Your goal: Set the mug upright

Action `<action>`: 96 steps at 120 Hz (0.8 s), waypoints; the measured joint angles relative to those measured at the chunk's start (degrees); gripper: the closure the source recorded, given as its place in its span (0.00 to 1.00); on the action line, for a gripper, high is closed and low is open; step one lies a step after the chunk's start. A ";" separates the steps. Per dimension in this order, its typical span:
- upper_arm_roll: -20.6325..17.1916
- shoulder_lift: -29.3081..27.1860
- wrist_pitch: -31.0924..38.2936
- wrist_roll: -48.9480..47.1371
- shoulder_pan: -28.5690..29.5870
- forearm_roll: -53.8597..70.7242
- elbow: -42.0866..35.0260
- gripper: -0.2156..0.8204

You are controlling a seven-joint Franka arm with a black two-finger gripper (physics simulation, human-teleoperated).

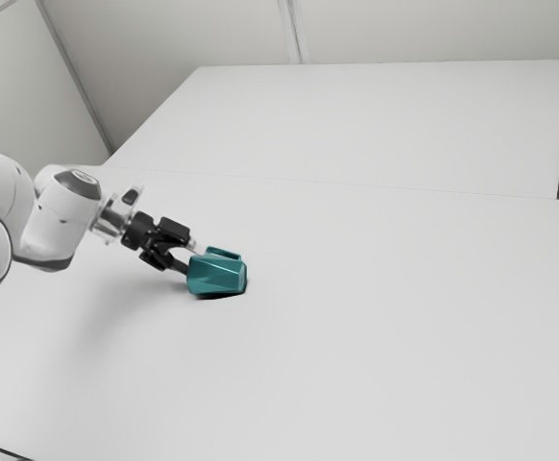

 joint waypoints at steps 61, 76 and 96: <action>-0.50 0.31 -1.26 5.77 -0.12 -6.58 -1.41 0.84; -0.53 -0.17 -1.79 6.63 -0.27 -6.71 -1.34 0.90; -0.49 -1.10 -2.09 7.76 -0.55 -7.03 -1.36 0.94</action>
